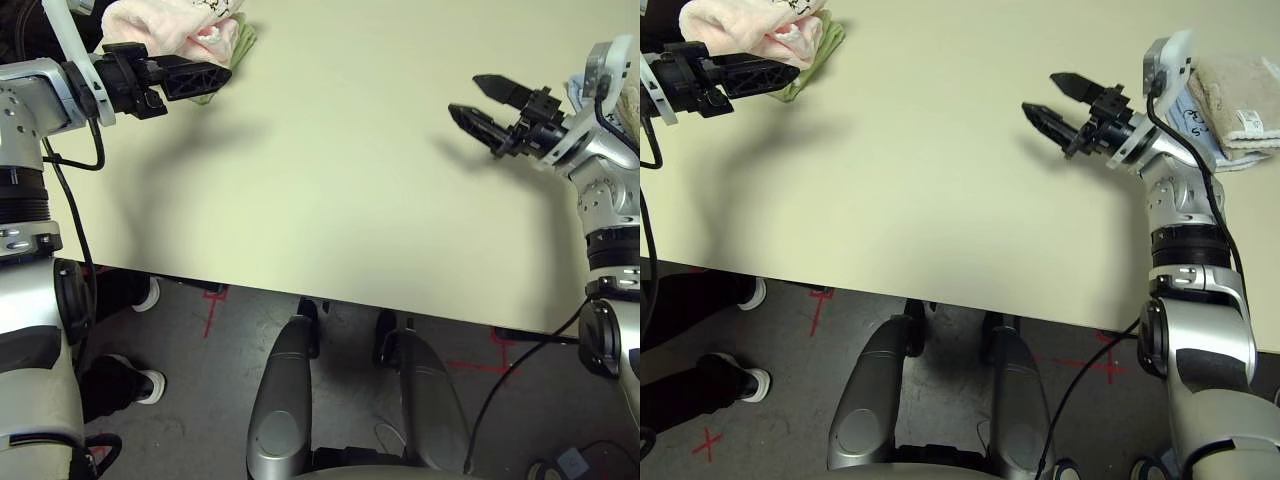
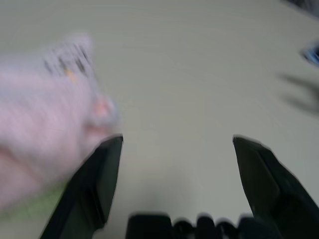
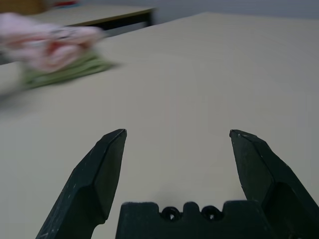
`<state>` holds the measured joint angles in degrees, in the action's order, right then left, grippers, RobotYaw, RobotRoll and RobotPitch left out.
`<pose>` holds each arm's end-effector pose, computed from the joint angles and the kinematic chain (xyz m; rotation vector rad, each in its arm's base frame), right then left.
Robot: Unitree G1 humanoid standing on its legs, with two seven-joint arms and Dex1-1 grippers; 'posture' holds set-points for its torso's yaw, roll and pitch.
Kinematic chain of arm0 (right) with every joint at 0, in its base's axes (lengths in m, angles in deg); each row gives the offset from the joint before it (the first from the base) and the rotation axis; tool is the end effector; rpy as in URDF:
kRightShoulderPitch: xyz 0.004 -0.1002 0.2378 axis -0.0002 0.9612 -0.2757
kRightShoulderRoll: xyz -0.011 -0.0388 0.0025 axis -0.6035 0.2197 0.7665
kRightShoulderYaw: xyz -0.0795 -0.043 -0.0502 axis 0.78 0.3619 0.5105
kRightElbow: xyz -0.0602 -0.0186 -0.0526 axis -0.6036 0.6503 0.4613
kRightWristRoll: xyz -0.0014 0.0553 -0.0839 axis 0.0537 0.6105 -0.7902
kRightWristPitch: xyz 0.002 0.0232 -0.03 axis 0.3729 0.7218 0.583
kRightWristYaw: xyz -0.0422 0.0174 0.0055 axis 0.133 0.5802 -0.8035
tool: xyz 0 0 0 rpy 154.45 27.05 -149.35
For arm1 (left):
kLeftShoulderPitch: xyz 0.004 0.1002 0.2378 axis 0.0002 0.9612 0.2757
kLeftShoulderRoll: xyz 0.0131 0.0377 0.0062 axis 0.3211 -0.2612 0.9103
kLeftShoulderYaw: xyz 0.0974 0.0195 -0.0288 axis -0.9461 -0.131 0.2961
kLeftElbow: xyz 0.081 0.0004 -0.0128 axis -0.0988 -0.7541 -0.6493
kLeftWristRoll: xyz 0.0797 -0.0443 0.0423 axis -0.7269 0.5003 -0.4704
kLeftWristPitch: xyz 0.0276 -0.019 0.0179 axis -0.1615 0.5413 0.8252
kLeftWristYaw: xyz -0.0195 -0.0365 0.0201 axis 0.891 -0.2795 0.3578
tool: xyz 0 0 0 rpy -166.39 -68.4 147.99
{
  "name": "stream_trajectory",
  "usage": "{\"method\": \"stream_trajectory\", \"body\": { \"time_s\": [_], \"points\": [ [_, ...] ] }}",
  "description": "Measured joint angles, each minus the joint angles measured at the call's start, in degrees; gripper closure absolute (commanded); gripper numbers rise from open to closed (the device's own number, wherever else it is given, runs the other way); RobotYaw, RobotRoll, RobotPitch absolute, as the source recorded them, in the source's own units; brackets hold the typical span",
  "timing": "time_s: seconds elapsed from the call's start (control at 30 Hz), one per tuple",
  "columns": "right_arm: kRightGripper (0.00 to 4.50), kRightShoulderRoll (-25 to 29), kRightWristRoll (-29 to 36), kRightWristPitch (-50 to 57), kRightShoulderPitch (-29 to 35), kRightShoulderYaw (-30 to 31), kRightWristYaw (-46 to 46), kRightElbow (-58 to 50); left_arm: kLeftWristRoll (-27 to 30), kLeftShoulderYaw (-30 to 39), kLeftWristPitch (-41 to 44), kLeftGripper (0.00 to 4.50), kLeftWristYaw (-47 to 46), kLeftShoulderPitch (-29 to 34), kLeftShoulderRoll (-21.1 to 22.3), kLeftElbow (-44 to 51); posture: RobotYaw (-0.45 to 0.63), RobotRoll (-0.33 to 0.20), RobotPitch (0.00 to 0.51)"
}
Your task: Fold the towel and set it aside.
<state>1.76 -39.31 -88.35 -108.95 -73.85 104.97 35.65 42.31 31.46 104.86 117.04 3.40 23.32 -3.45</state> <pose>0.3387 -0.2666 0.2246 -0.0562 -0.4055 0.4926 0.3212 0.2703 0.3182 0.1444 -0.1323 -0.6362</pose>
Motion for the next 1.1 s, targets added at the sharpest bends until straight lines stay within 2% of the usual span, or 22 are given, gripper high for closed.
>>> {"method": "stream_trajectory", "body": {
  "time_s": [0.13, 0.2, 0.43, 0.67, 0.83, 1.1],
  "points": [
    [0.0, -2.02, -2.75, -3.77, -0.93, -0.32, -11.54, 2.78, -4.76, 1.09, -16.21, 0.04, -10.74, 1.07, -7.48, -3.96, 0.12, 0.0, 0.366],
    [0.0, -2.79, -3.52, -4.5, -0.88, -0.62, -15.22, 3.16, -6.64, 1.1, -21.36, 0.04, -14.09, 1.79, -9.43, -5.48, 0.12, 0.0, 0.365],
    [0.0, -4.1, -5.6, -6.12, 0.36, -1.12, -23.91, 2.96, -11.3, 0.83, -35.07, 0.04, -22.41, 0.68, -16.71, -14.4, 0.12, 0.0, 0.361],
    [0.0, -6.12, -8.33, -8.28, 4.14, -1.13, -32.11, 0.74, -14.13, 1.87, -47.04, 0.04, -32.64, -1.46, -20.92, -24.23, 0.11, 0.0, 0.358],
    [0.0, -6.08, -9.2, -9.63, 4.73, -1.1, -32.92, 0.43, -14.43, 2.02, -50.8, 0.04, -31.65, -1.2, -21.82, -27.83, 0.09, 0.0, 0.359],
    [0.0, -4.37, -9.8, -12.52, 4.07, -1.08, -31.63, 4.52, -17.19, 2.1, -53.38, 0.04, -36.22, -0.65, -18.93, -30.6, 0.08, 0.0, 0.352]
  ]
}}
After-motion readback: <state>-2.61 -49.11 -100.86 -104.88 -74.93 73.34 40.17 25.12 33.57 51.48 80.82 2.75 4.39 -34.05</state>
